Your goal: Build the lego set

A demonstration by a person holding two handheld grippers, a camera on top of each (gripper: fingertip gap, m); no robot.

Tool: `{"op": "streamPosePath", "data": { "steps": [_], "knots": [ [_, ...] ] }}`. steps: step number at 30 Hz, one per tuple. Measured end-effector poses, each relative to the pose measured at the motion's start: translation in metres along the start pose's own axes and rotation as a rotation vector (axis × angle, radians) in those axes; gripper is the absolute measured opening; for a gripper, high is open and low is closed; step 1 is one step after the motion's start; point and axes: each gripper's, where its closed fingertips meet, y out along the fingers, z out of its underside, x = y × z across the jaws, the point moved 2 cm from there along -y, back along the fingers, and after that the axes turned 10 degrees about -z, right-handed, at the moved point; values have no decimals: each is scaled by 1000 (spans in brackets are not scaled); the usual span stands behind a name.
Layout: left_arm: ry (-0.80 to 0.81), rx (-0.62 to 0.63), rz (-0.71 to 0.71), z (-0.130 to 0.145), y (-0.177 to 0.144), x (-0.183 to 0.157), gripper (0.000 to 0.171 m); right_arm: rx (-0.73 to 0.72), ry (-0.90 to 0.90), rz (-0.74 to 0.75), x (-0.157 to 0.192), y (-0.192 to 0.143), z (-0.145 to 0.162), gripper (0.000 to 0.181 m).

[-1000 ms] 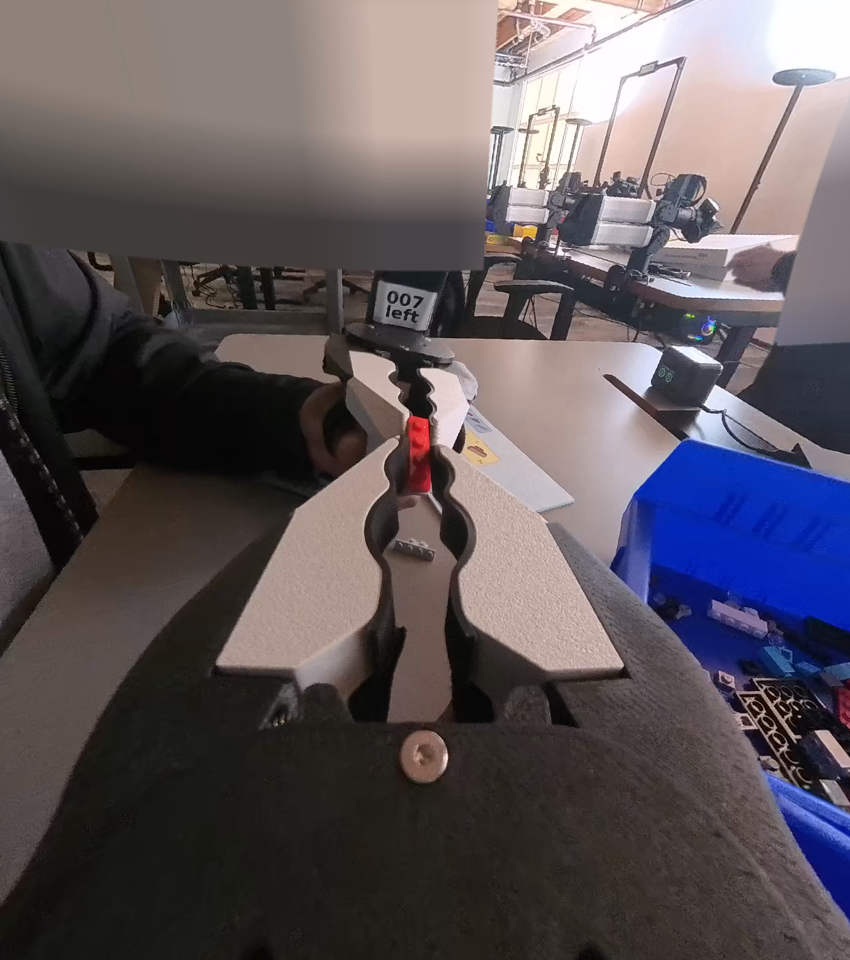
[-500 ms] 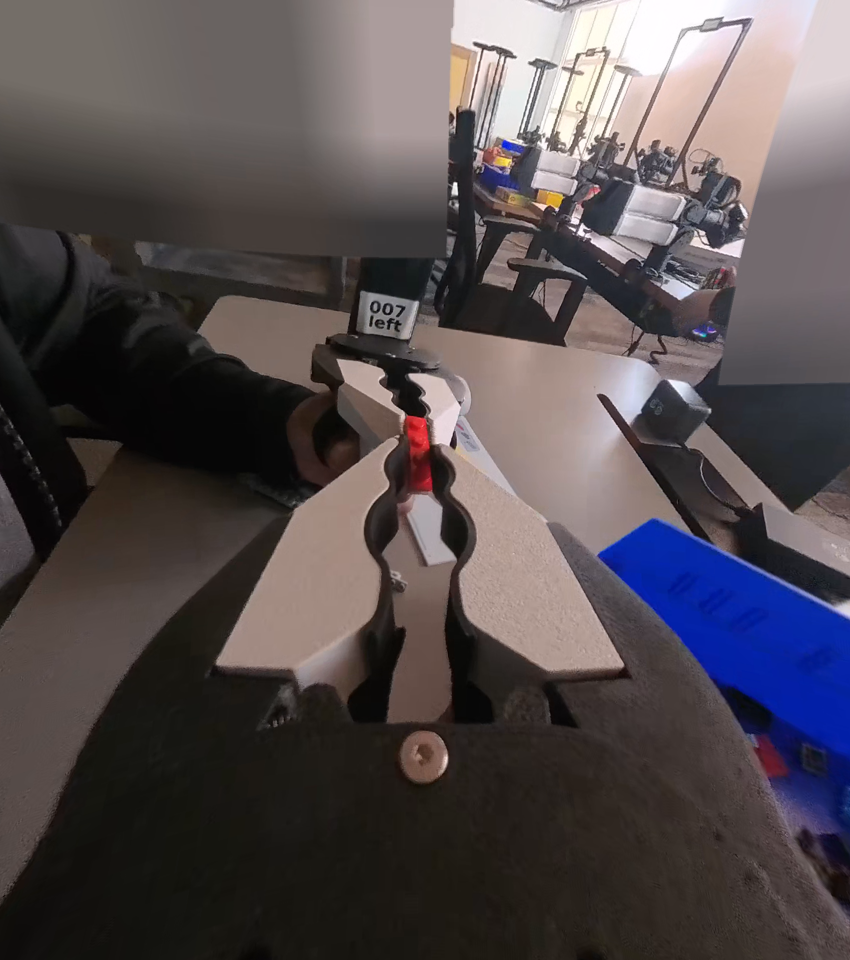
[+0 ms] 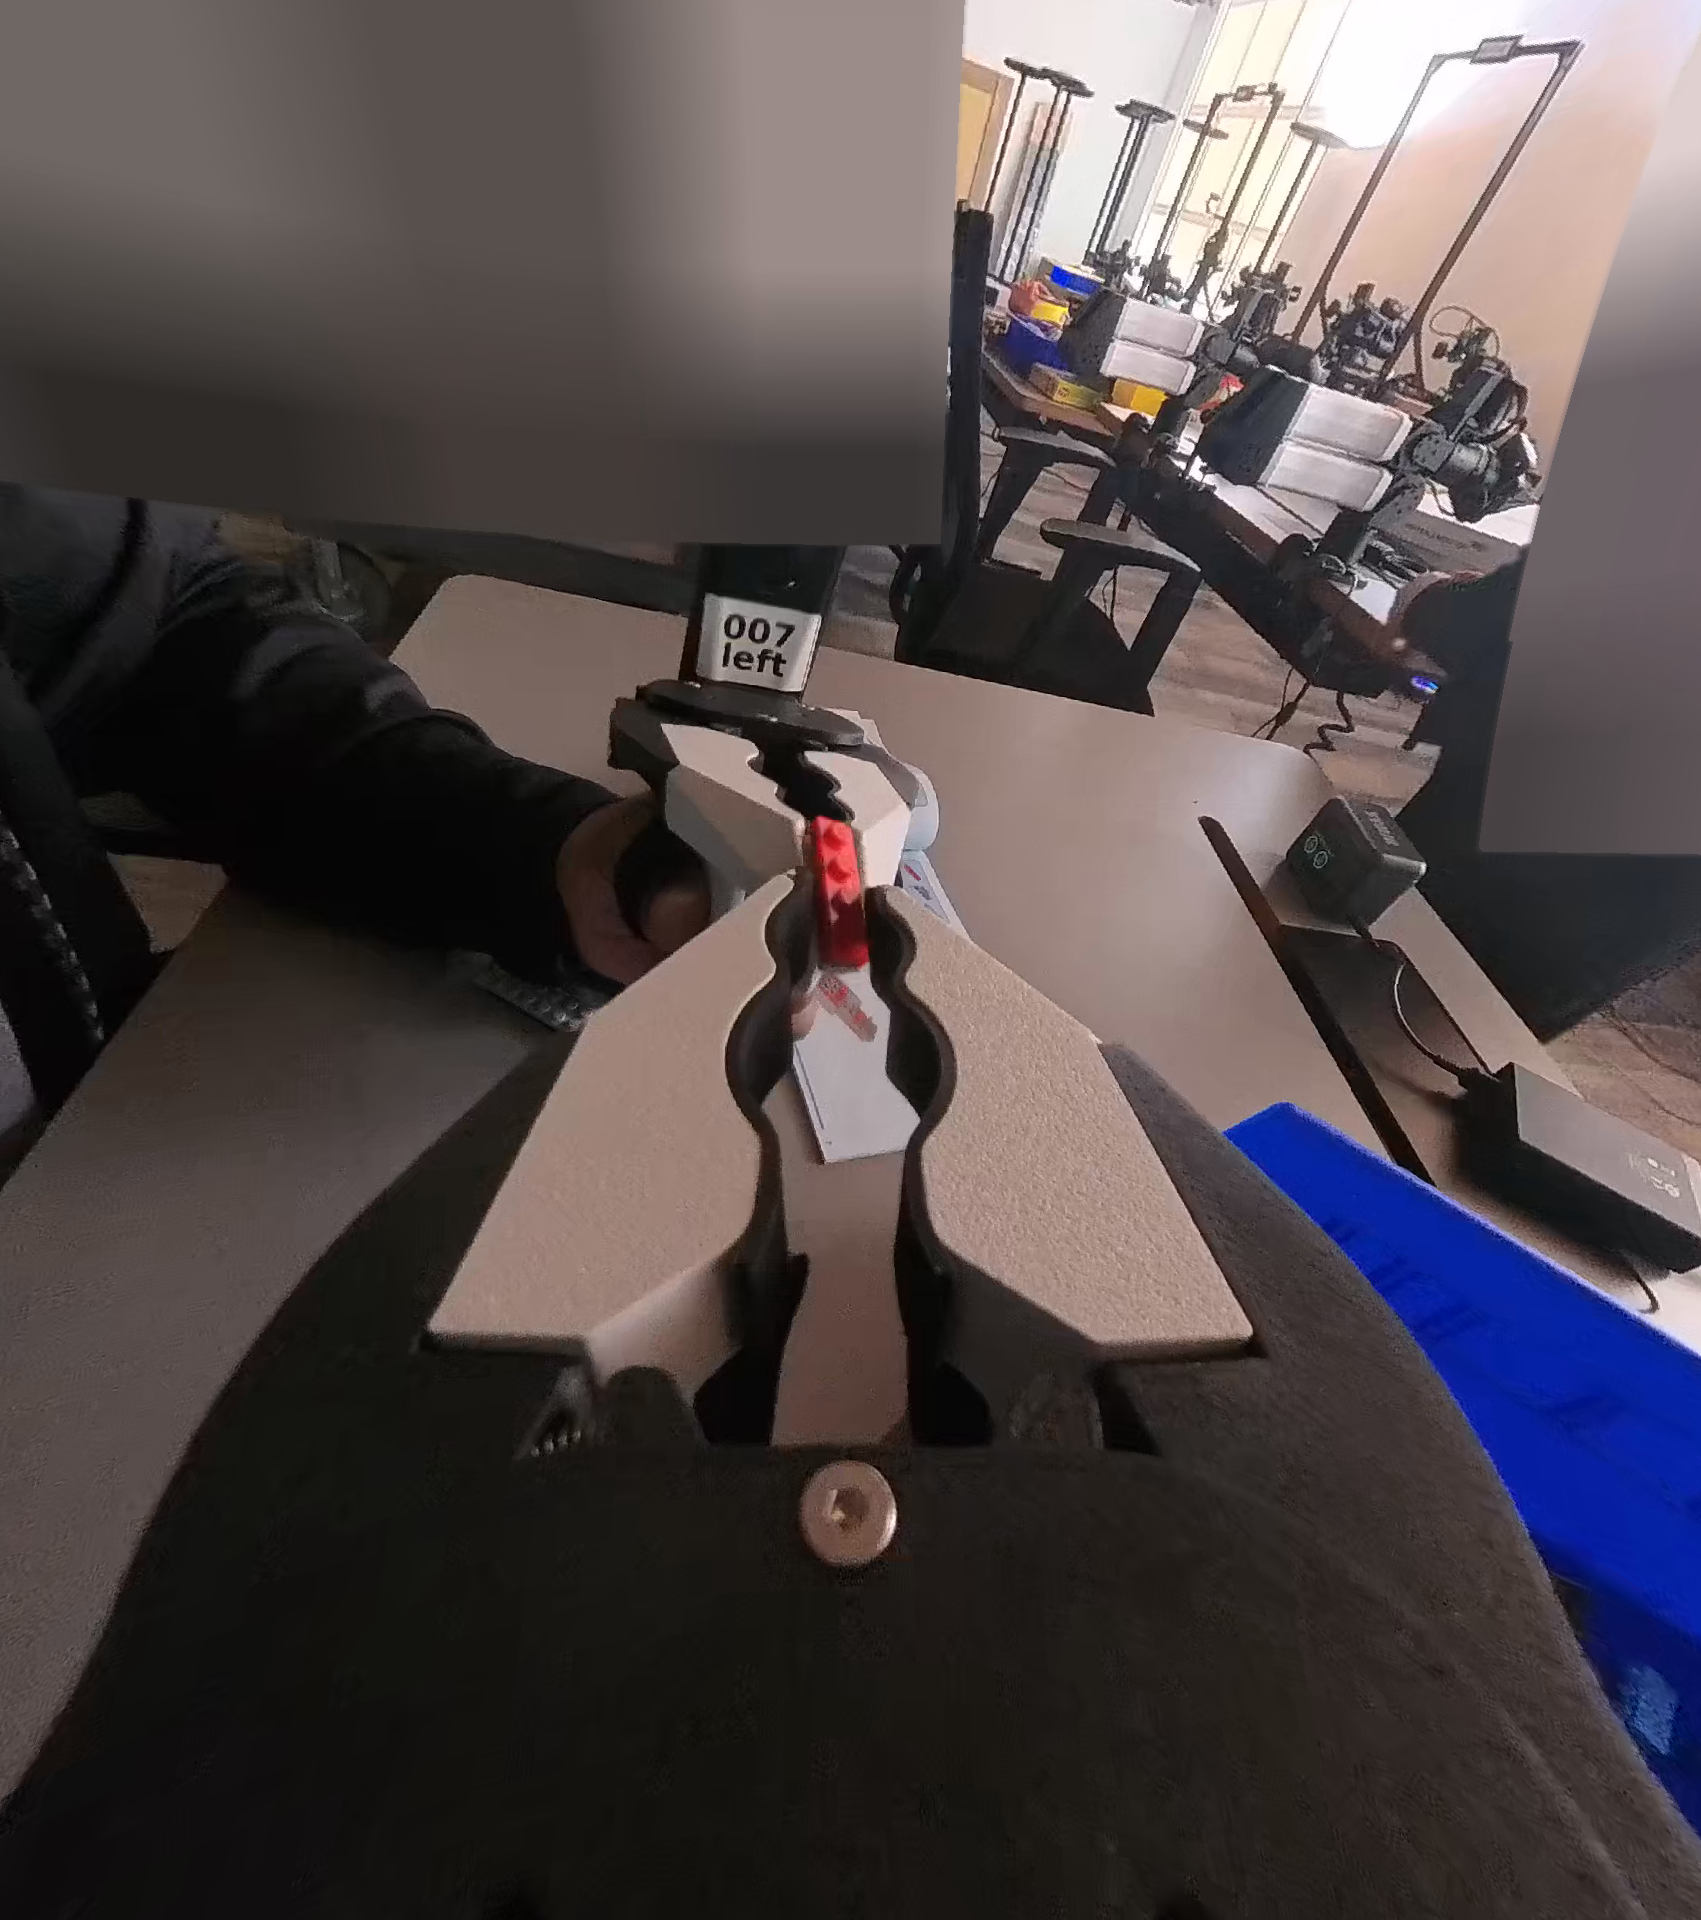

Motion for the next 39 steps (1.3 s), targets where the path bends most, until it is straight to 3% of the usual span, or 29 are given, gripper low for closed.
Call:
{"op": "streamPosePath", "data": {
  "steps": [22,27,32,36,39],
  "knots": [
    [-25,9,2,2,0,2,3,-19,-87,46,1,-1,0,13],
    [-35,29,-62,7,-2,18,3,-48,-53,140,-6,-11,5,13],
    [-74,27,-125,5,-9,36,4,-50,124,156,25,-24,48,14],
    [-100,31,-134,6,-11,42,3,64,323,135,63,-24,106,15],
    [-101,36,-129,8,-10,42,3,155,423,97,89,-12,130,20]
  ]
}}
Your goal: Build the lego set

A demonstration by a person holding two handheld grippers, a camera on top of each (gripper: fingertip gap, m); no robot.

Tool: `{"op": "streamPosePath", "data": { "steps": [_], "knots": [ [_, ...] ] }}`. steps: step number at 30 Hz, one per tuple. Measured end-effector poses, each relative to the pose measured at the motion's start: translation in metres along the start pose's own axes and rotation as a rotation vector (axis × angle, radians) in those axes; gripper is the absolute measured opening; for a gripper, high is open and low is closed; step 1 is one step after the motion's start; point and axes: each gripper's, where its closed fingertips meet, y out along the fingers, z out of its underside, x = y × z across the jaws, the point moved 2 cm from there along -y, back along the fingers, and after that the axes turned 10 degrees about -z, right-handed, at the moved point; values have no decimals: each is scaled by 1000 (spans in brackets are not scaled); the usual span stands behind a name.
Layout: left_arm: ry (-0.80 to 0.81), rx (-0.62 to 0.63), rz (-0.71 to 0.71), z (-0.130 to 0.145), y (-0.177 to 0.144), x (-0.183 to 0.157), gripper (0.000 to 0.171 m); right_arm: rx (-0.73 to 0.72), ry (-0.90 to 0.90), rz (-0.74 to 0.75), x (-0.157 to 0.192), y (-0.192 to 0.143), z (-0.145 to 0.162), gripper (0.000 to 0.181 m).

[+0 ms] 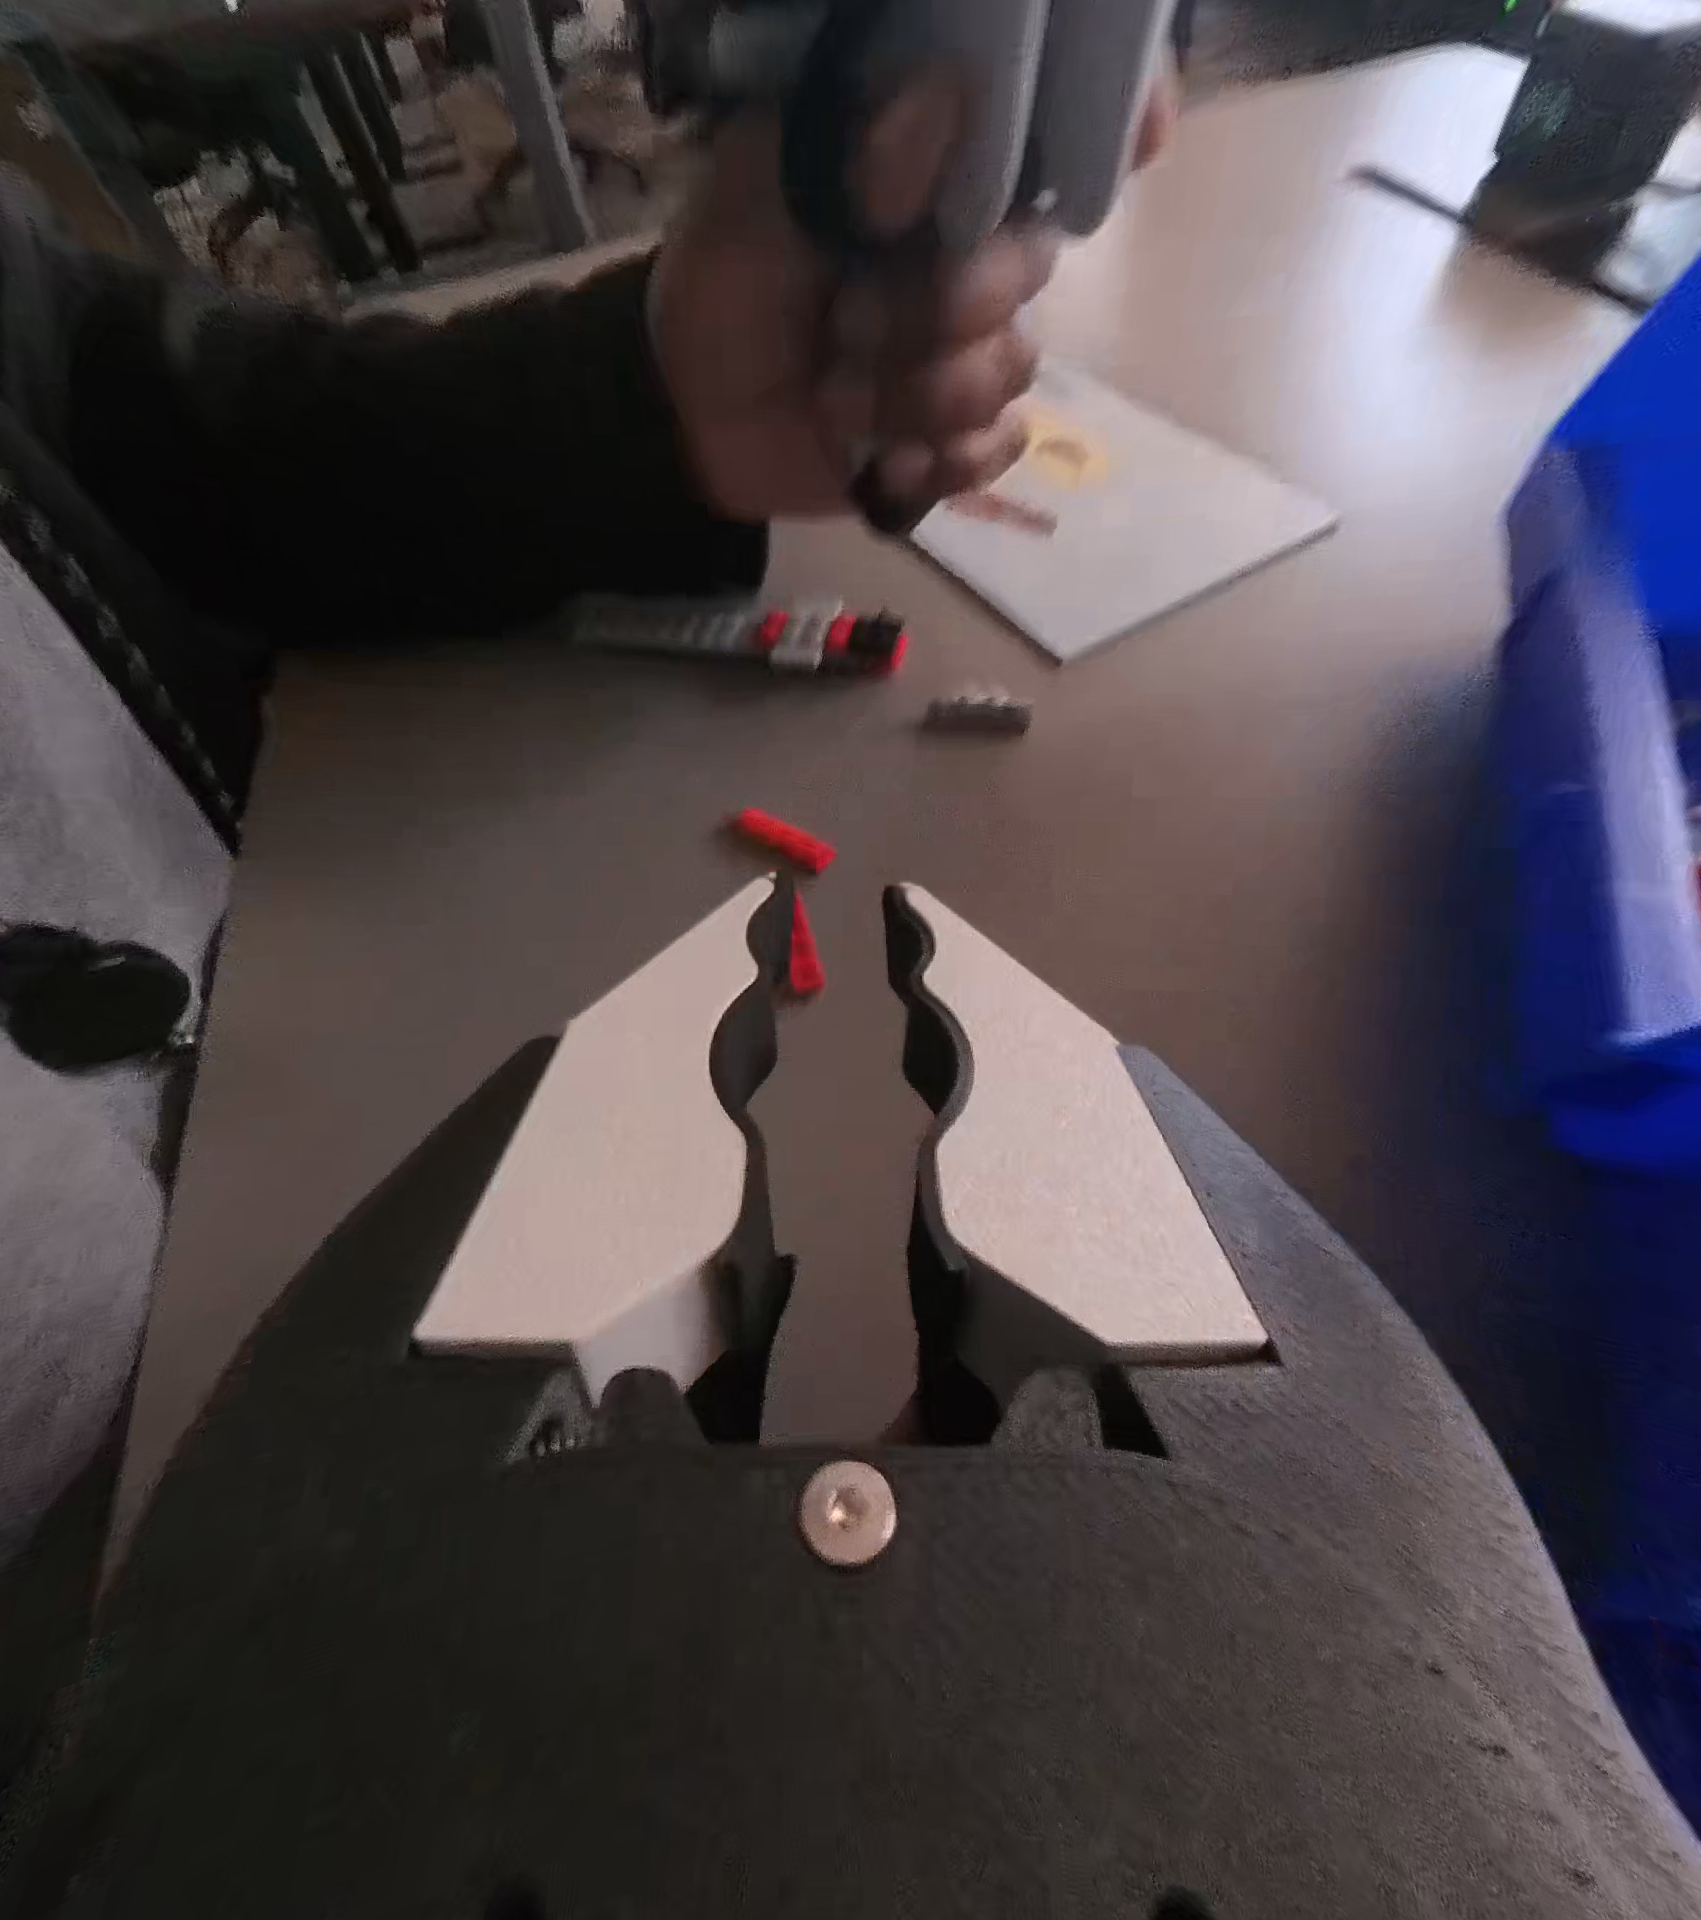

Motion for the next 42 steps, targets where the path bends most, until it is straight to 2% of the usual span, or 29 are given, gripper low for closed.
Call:
{"op": "streamPosePath", "data": {
  "steps": [6,8,10,13,17,21,24,31,36,42],
  "knots": [
    [3,11,20,5,1,-2,3,262,-84,0,6,34,31,28],
    [5,3,25,2,0,-3,3,317,-110,-5,5,40,35,26],
    [11,-6,30,-1,-2,-3,3,355,-144,15,1,44,37,14],
    [18,-9,26,-5,-5,-1,3,359,-159,14,-1,45,31,10],
    [19,-17,15,-8,-7,4,3,316,-194,77,-10,37,8,11],
    [8,-36,18,-13,-10,5,3,215,-195,158,-19,27,-19,14],
    [10,-45,24,-16,-10,2,3,145,-137,213,-25,23,-26,21],
    [15,-63,33,-21,-11,-1,3,195,7,326,-22,21,9,23],
    [18,-48,34,-17,-10,-2,3,242,101,372,-15,31,28,24],
    [30,-26,35,-11,-7,-3,3,310,119,442,-20,40,35,57]
  ]
}}
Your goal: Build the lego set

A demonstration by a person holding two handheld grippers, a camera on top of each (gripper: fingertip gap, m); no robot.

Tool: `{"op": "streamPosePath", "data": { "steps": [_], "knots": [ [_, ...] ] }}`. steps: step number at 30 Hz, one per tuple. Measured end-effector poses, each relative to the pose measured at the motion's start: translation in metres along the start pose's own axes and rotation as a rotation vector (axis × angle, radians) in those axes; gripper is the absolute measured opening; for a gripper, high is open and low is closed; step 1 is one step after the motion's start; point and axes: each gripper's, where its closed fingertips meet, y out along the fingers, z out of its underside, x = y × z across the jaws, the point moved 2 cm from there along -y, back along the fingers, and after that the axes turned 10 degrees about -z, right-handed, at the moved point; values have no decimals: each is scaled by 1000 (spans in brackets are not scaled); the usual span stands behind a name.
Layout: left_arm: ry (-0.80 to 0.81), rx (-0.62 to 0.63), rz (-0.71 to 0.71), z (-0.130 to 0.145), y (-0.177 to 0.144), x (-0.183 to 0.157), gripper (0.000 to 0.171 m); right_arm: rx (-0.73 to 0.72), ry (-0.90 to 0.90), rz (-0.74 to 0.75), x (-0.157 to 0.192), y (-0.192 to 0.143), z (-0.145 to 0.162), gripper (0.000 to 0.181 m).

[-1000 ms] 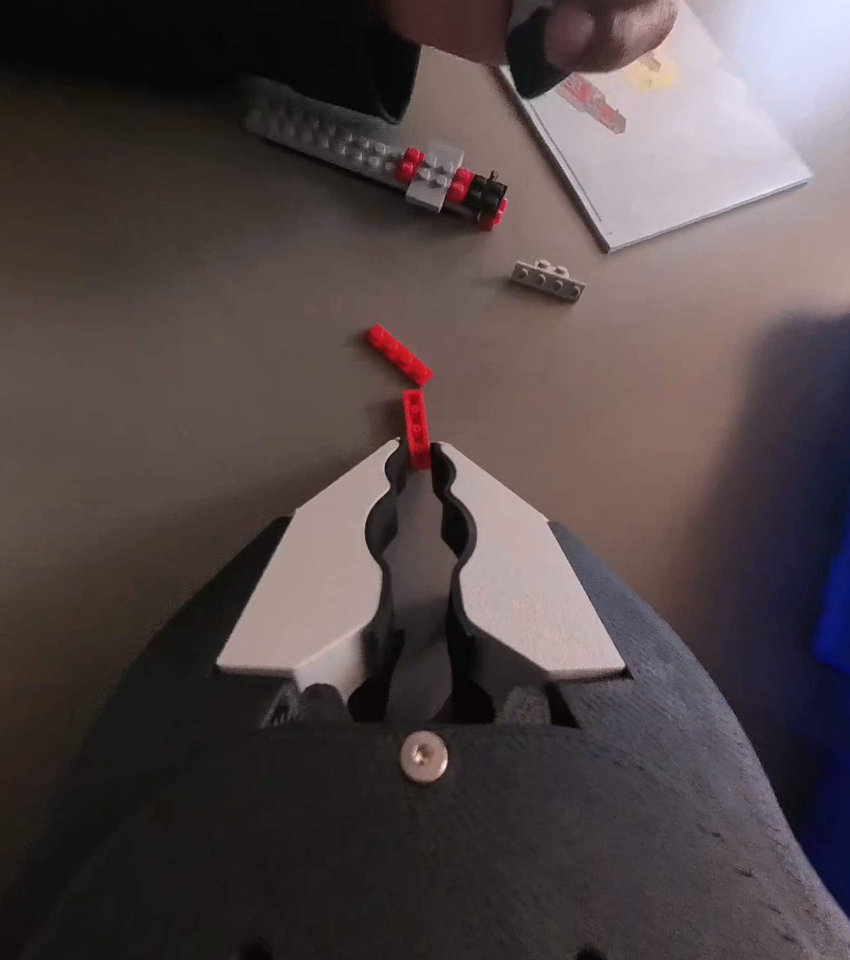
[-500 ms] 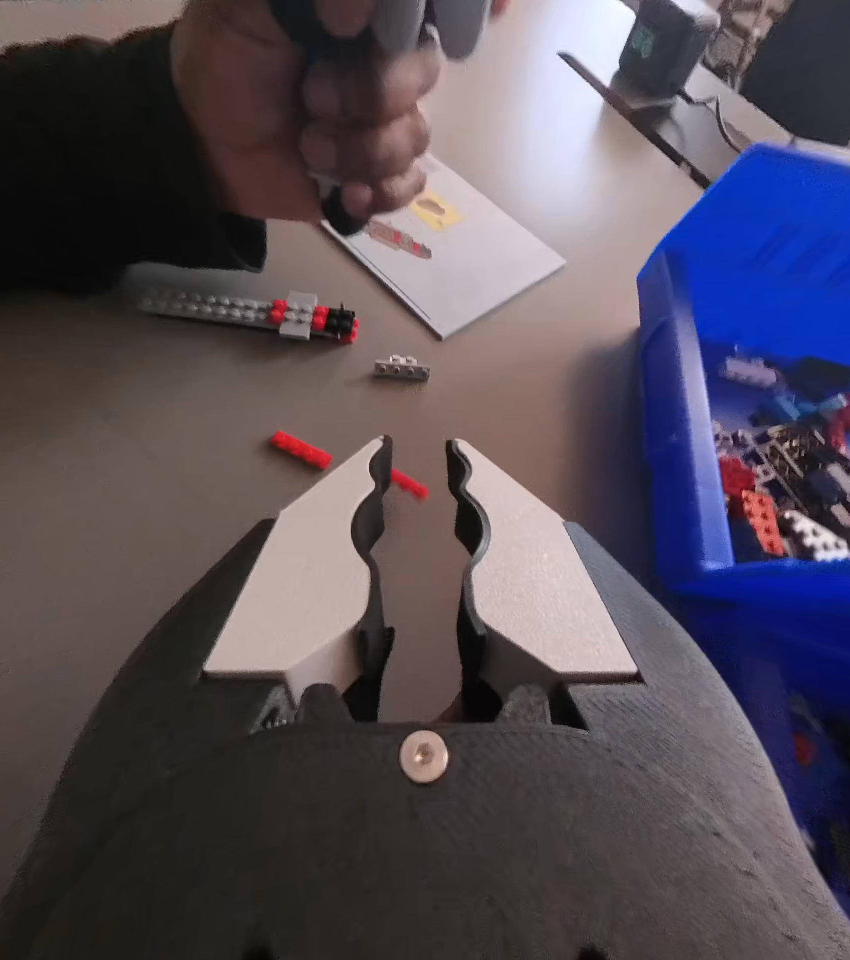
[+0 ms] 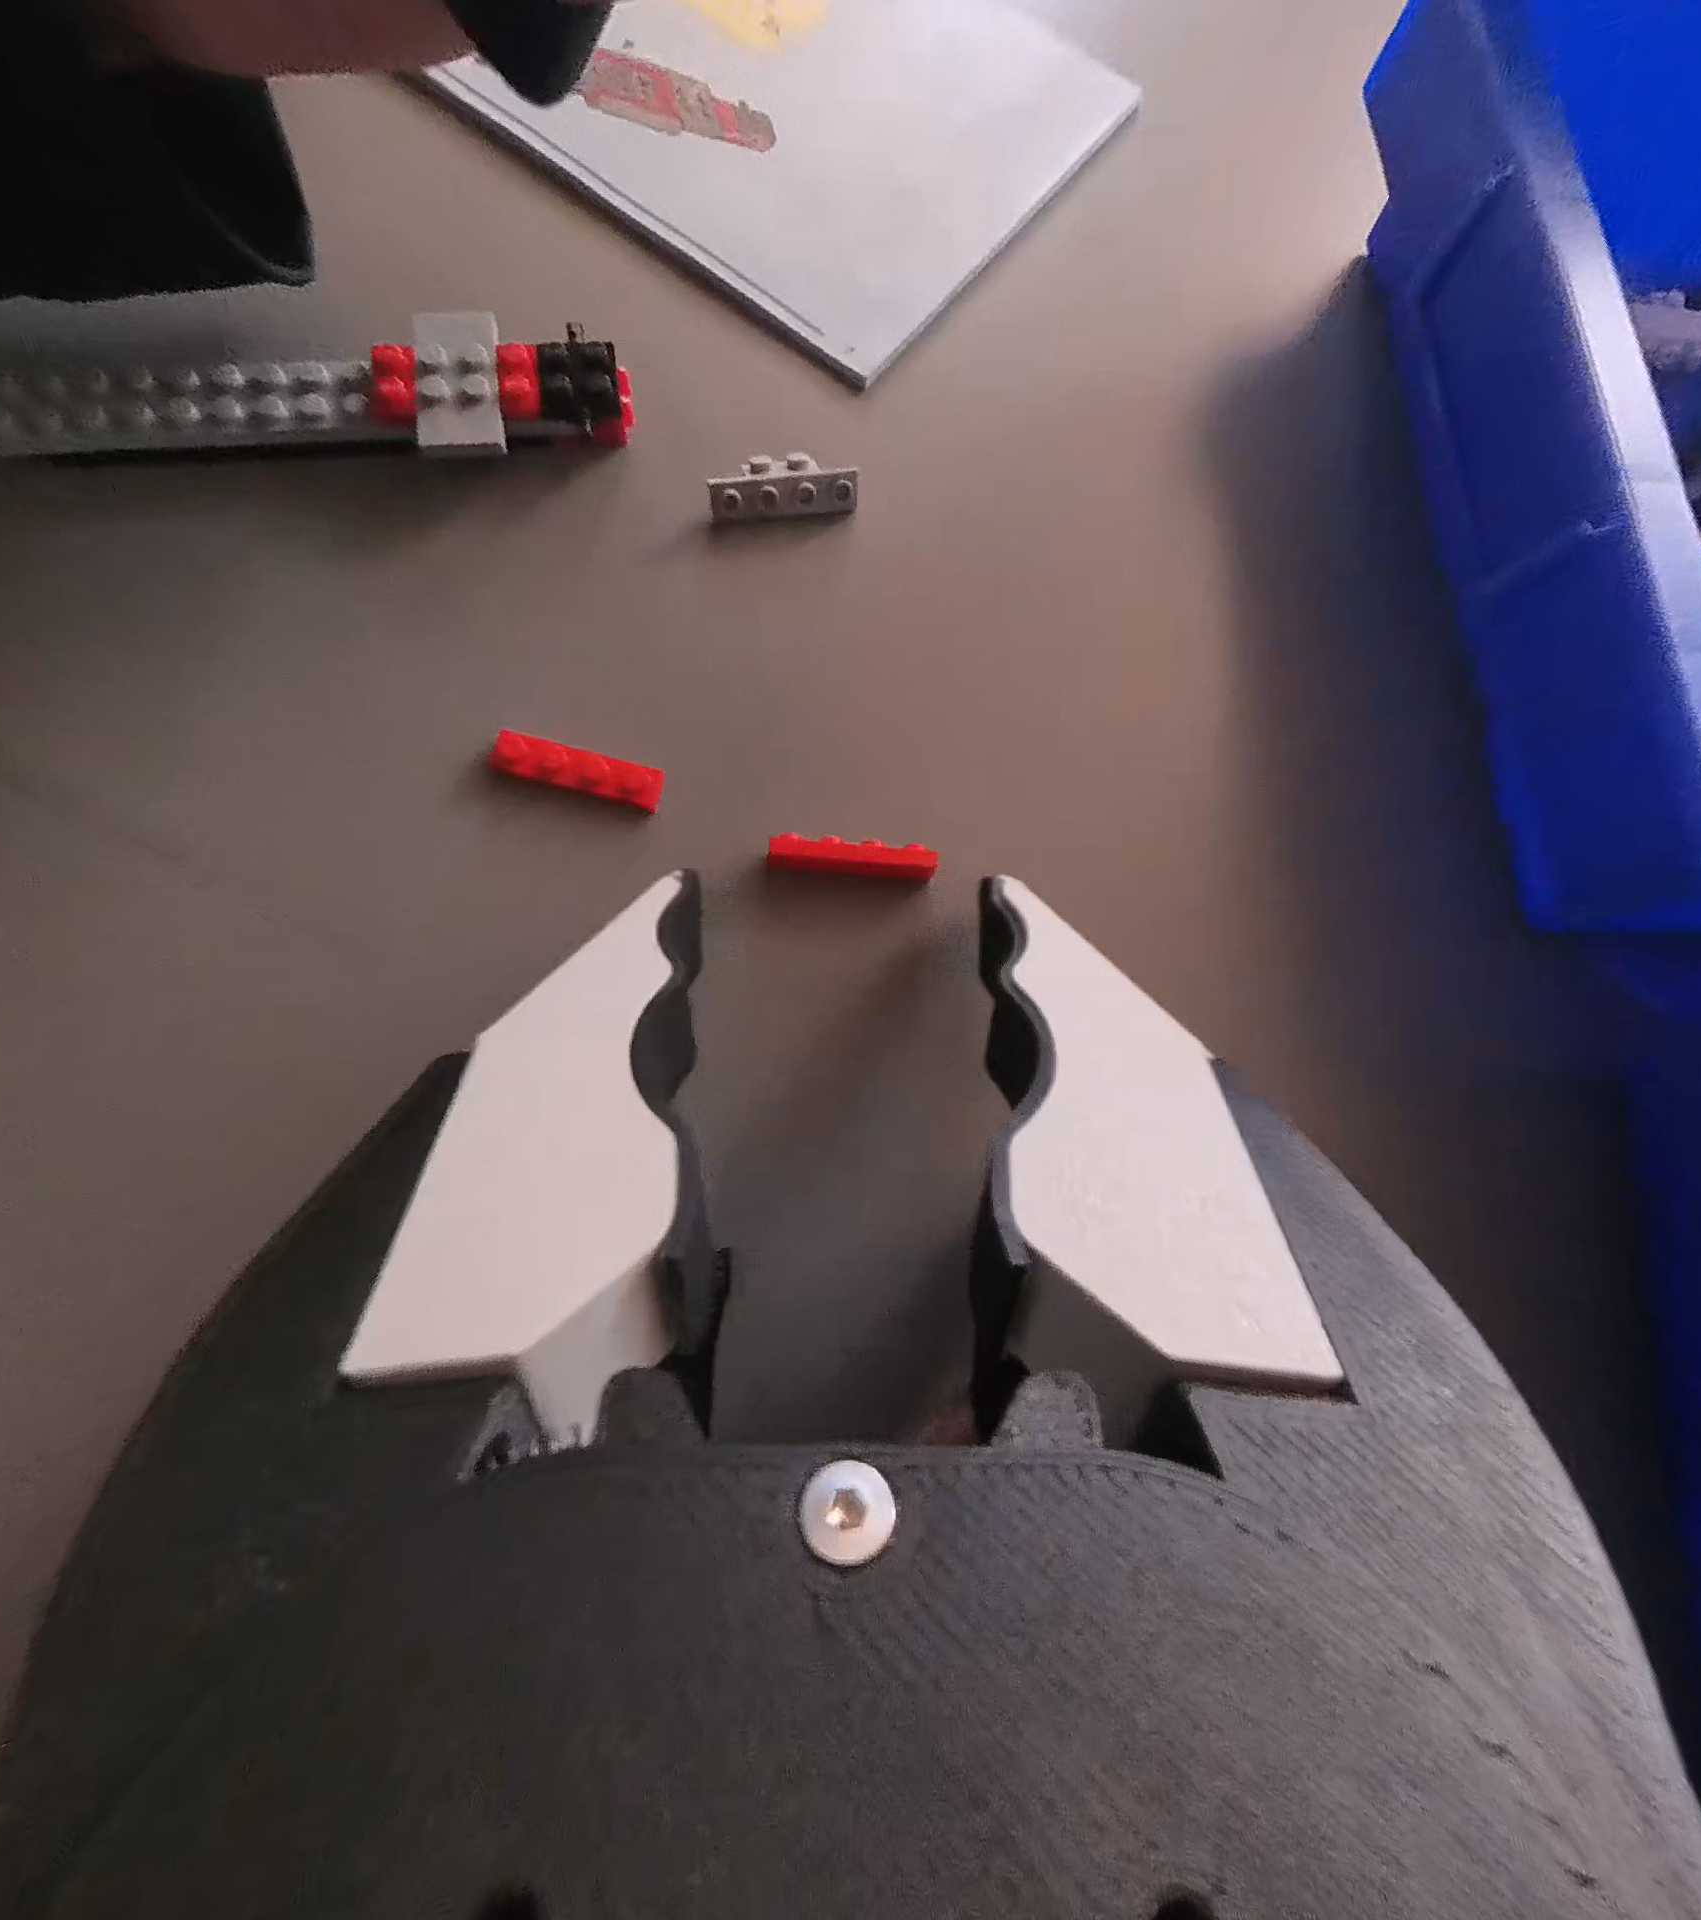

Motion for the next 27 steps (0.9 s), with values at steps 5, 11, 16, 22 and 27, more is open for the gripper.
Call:
{"op": "streamPosePath", "data": {
  "steps": [5,11,16,22,27],
  "knots": [
    [-4,11,2,3,1,0,3,0,-44,-7,-2,7,-7,38],
    [-7,25,-9,7,0,5,3,-186,-59,-26,-12,0,-38,36],
    [-25,28,-18,7,-1,10,3,-142,-61,-30,-25,-6,-20,48],
    [-63,49,-22,11,0,13,3,-138,-77,-79,-29,-9,-17,44],
    [-70,68,-19,16,1,15,3,-76,-217,-157,-19,9,-23,34]
  ]
}}
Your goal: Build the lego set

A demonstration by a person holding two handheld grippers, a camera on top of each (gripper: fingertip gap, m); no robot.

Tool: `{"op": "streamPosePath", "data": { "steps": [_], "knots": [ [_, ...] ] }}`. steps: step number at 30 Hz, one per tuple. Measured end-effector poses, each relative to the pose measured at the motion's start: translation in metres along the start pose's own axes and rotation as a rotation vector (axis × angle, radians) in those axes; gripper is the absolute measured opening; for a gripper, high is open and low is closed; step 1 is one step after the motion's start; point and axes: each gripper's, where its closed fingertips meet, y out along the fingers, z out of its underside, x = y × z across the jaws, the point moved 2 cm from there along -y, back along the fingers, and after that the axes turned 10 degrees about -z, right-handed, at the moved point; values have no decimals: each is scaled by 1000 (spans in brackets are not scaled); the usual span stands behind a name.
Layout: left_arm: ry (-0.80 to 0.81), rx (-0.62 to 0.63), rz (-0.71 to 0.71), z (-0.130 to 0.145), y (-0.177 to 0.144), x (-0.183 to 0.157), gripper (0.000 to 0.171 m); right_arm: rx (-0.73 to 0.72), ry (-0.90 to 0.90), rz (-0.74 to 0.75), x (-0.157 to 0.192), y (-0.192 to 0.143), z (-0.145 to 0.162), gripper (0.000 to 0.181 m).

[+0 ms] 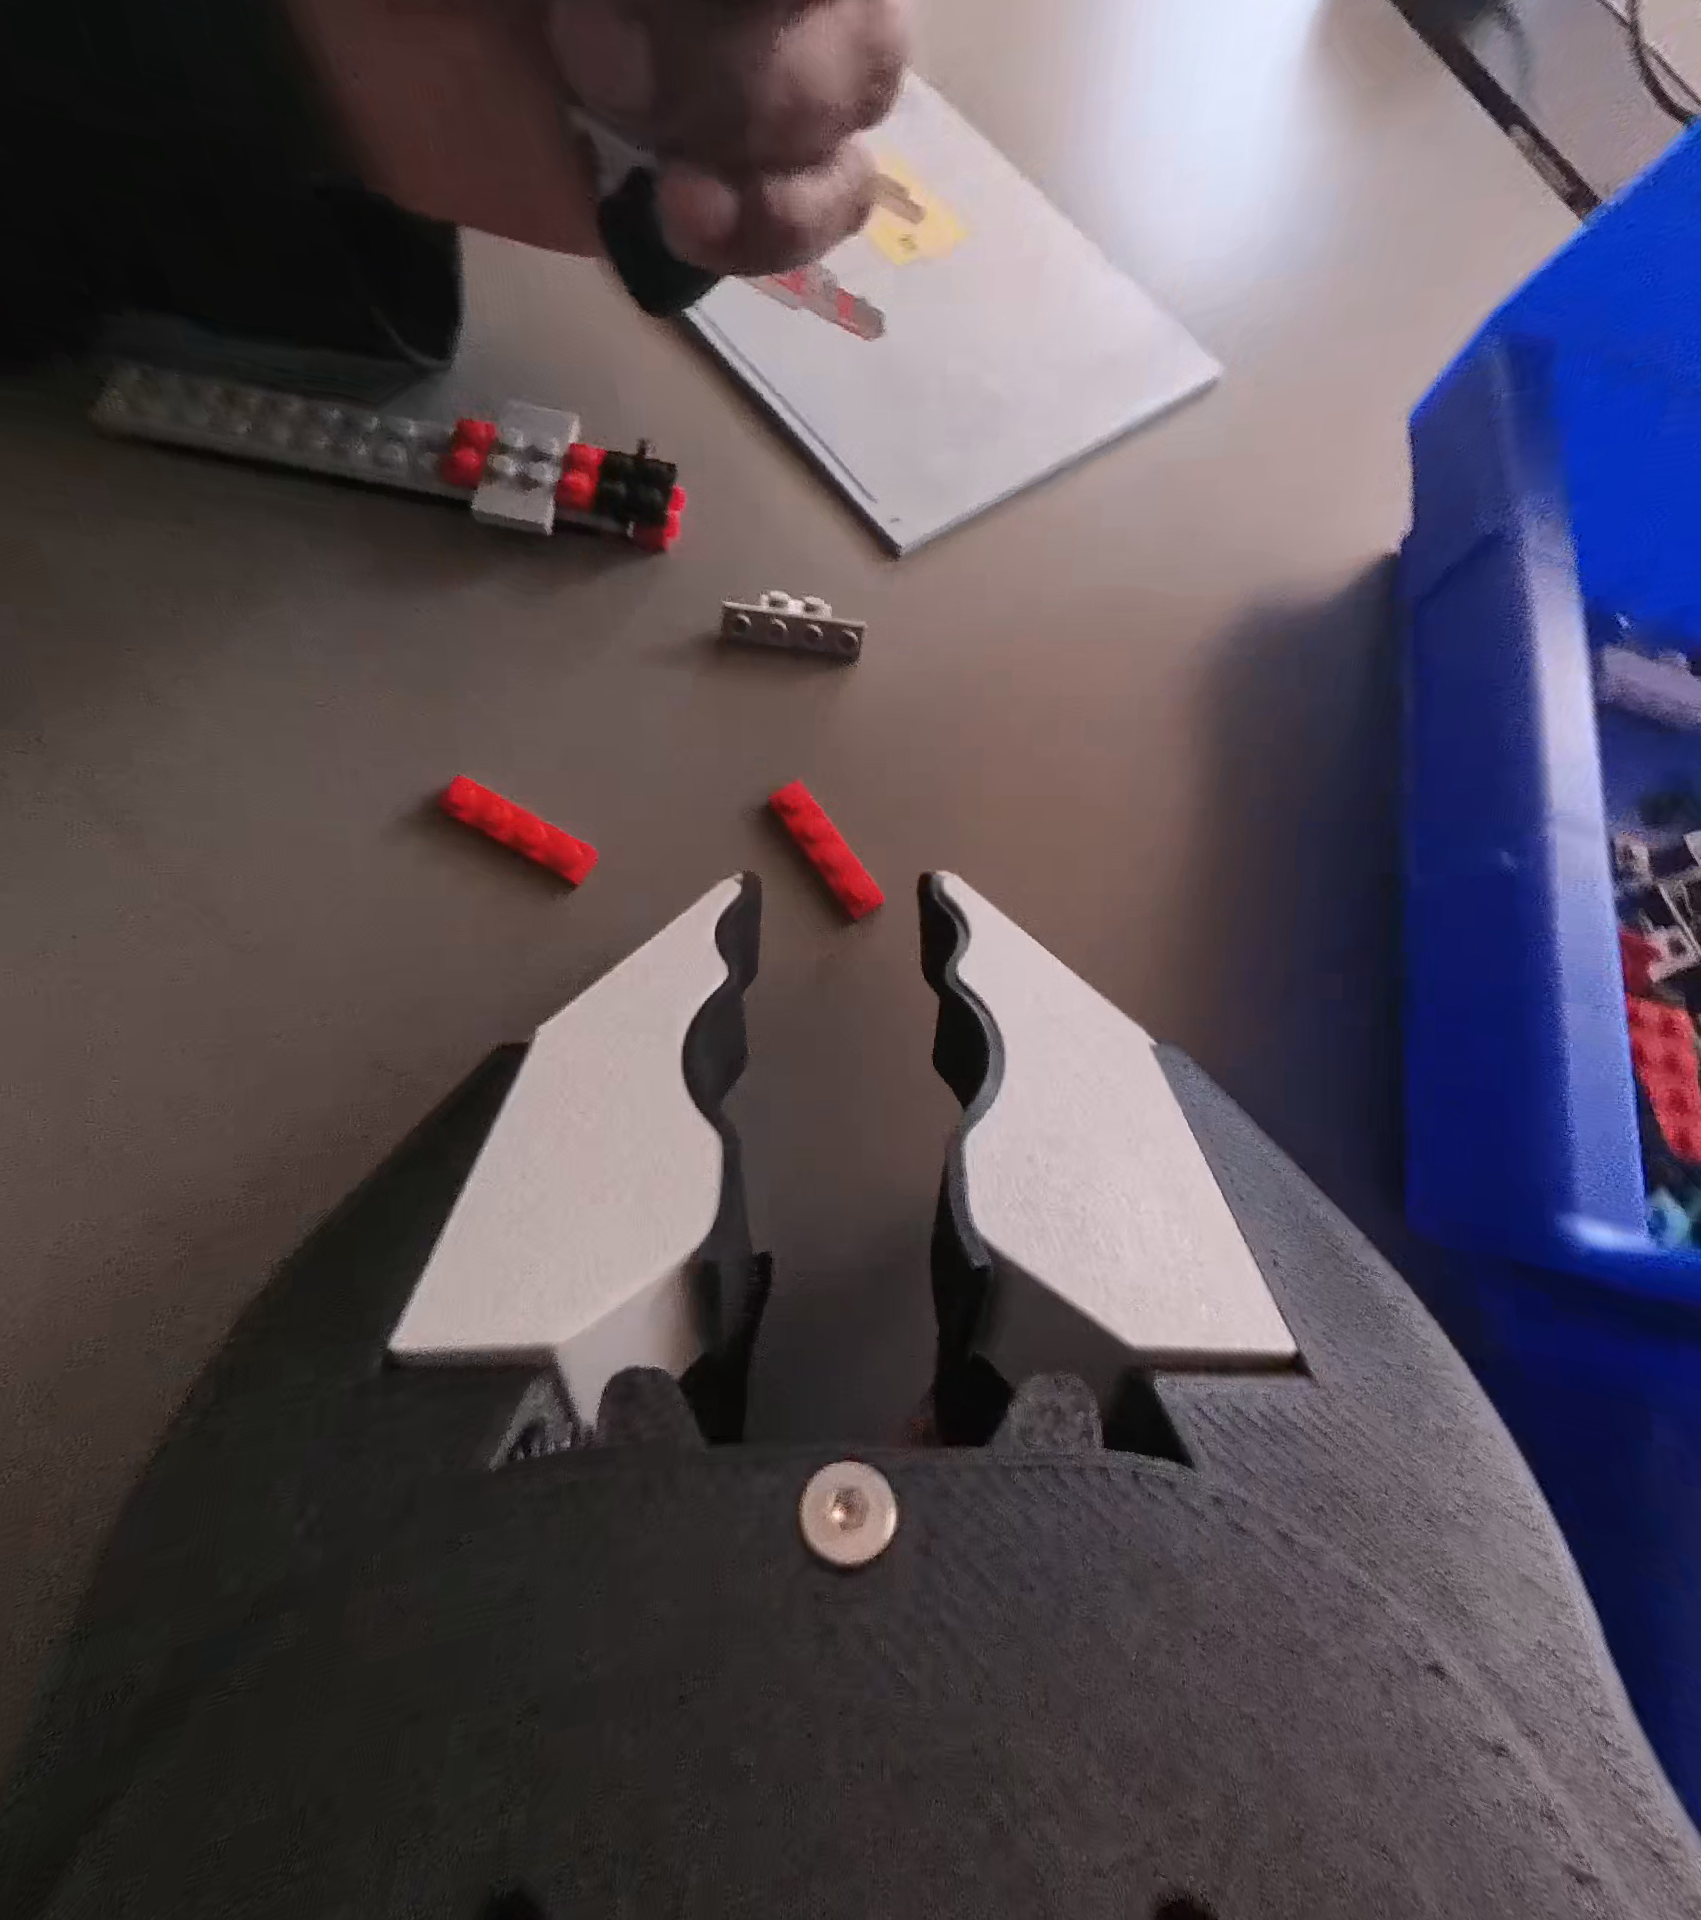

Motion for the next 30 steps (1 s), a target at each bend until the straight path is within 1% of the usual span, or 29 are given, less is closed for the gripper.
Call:
{"op": "streamPosePath", "data": {
  "steps": [4,6,8,12,14,17,20,22,24,26,30],
  "knots": [
    [1,7,14,2,0,0,3,19,-73,-84,-1,12,-6,26],
    [9,8,21,2,-1,-1,3,67,-91,-118,-4,17,-2,21],
    [8,4,32,2,-2,-2,3,97,-103,-142,-5,20,-1,12],
    [1,-16,51,0,-4,-1,3,122,-119,-168,-4,21,-3,11],
    [-2,-27,63,-1,-5,-2,3,91,-111,-149,-8,16,-9,10],
    [0,-28,73,-2,-6,-3,3,-20,-102,-118,-20,-11,-40,10],
    [7,-24,84,0,-5,-6,3,-152,-118,-77,-33,-54,-88,10],
    [12,-23,96,0,-4,-9,3,-211,-137,-81,-36,-77,-119,10],
    [22,-20,107,1,-3,-12,3,-214,-164,-101,-35,-85,-141,10],
    [29,-16,114,2,-3,-15,3,-177,-207,-122,-32,-83,-154,10],
    [33,-21,128,1,-3,-18,3,-60,-272,-156,-31,-70,-159,10]
  ]
}}
